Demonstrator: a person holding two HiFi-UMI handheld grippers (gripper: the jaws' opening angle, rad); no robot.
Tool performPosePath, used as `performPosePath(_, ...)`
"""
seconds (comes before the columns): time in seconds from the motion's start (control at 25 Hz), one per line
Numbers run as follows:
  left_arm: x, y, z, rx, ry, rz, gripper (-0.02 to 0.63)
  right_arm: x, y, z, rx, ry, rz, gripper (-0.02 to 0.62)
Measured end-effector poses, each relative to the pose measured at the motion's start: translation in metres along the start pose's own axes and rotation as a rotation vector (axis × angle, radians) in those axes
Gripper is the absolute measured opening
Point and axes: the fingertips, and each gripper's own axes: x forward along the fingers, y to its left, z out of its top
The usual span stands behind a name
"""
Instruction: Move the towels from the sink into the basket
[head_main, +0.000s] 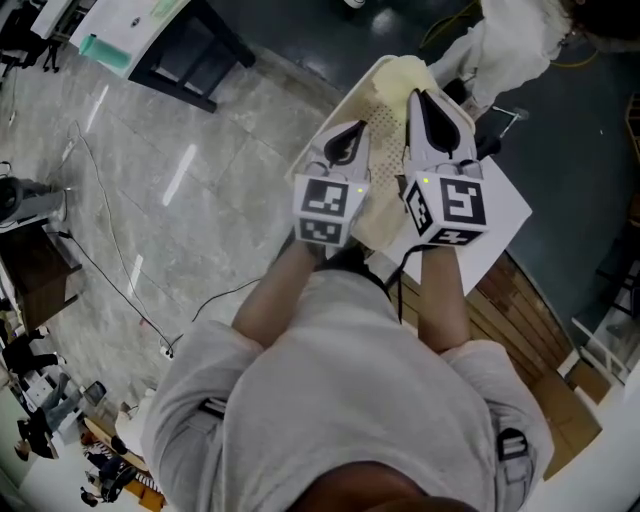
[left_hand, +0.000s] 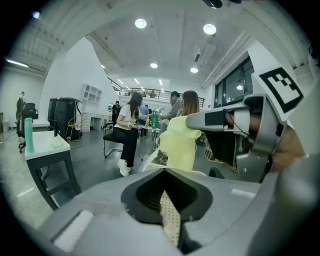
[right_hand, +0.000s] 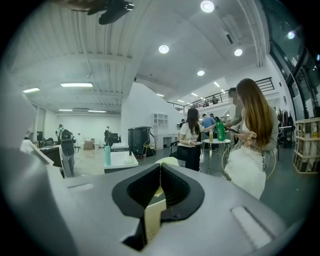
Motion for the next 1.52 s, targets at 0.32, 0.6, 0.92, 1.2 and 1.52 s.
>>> performPosePath(0.32,0.012,-0.002,-0.019,-0.016,0.044,-0.023,0.02,0.008,-0.018,-0.051,0.009,0.111,-0.048,0.011)
performPosePath(0.6,0.027,-0.008,-0.035,-0.032,0.089,-0.051,0.02,0.016,-0.035,-0.091,-0.016,0.218,-0.082,0.011)
performPosePath(0.92,0.049,0.001,-0.044,-0.048,0.124,-0.07,0.02,0.038,-0.043,-0.124,0.004,0.304,-0.083,0.011)
performPosePath(1.2,0.059,0.009,-0.047,-0.046,0.144,-0.079,0.02,0.059,-0.048,-0.155,0.031,0.39,-0.073,0.011)
performPosePath(1.52,0.065,0.015,-0.053,-0.059,0.165,-0.086,0.02,0.072,-0.044,-0.19,0.076,0.478,-0.052,0.012)
